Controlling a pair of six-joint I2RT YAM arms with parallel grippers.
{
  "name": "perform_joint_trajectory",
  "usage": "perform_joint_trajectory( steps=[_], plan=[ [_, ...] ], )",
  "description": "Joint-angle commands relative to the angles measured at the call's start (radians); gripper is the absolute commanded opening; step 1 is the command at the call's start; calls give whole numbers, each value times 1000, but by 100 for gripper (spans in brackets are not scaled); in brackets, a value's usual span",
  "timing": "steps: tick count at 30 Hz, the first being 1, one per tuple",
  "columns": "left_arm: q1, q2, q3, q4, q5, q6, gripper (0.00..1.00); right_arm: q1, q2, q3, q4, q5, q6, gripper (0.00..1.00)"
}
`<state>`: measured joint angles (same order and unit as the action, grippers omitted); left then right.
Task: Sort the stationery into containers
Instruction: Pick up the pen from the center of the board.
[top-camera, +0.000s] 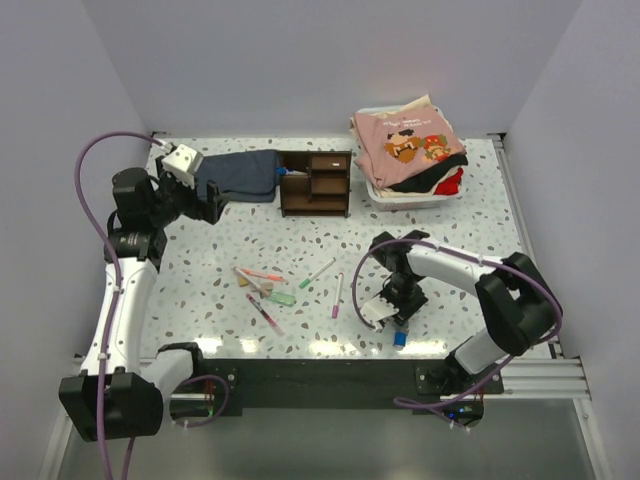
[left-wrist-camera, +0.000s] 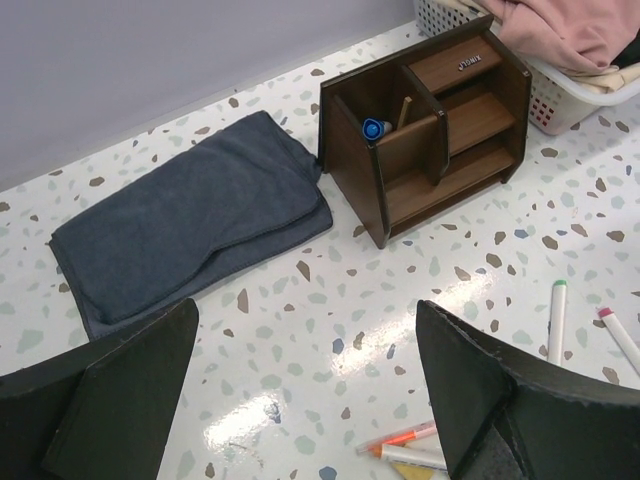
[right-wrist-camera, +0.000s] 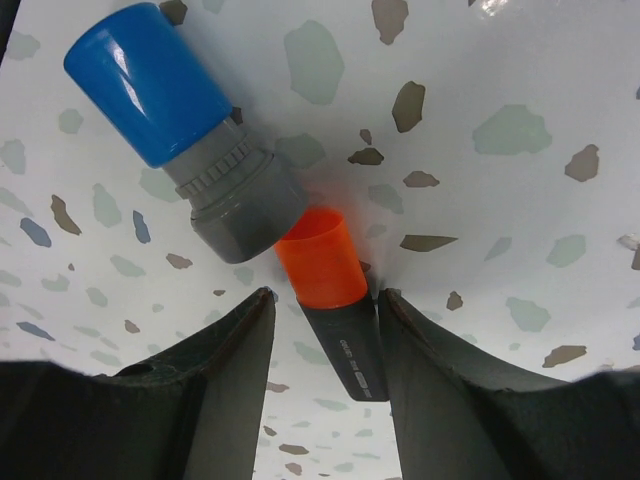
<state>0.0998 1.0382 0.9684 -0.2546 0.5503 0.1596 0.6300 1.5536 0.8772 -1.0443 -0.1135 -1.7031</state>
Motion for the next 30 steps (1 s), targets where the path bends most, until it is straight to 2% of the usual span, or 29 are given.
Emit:
perform_joint_trajectory(
  steps=[1, 7, 9, 10, 11, 13, 14, 17, 20, 23, 24, 26, 27, 29, 30],
  plan=[
    [9, 13, 27, 44, 28, -25, 95, -16, 19, -26, 65, 6, 2, 49],
    [9, 22, 26, 57, 30, -34, 95, -24, -1, -99, 141, -21, 7, 46],
    [9, 26, 21, 60, 30, -35, 95, -24, -12, -136, 159, -37, 10, 41],
    [9, 26, 20, 63, 30, -37, 95, -26, -15, -147, 177, -41, 16, 37],
    [9, 28, 15, 64, 30, -40, 95, -24, -16, -156, 184, -44, 20, 27],
    [11, 29, 13, 71, 30, -42, 95, -26, -18, -170, 202, -55, 52, 18],
    [11, 29, 9, 72, 31, -42, 95, -26, -21, -173, 208, -58, 65, 10],
    [11, 31, 7, 72, 33, -40, 95, -33, -56, -136, 216, -86, 121, 0],
    [11, 36, 12, 69, 34, -37, 95, -35, -73, 17, 182, -147, 207, 0],
    [9, 42, 10, 78, 36, -37, 95, -36, -18, 256, 162, -201, 337, 0],
    [9, 45, 12, 83, 36, -40, 95, -36, 3, 387, 161, -212, 420, 0],
    [9, 55, 21, 91, 48, -43, 95, -44, 49, 513, 174, -258, 509, 0],
    [9, 62, 29, 90, 49, -42, 95, -52, 92, 628, 185, -291, 604, 0],
    [11, 77, 52, 84, 51, -38, 95, -70, 128, 721, 262, -372, 722, 0],
    [9, 82, 58, 83, 53, -40, 95, -79, 160, 785, 303, -403, 870, 0]
  ],
)
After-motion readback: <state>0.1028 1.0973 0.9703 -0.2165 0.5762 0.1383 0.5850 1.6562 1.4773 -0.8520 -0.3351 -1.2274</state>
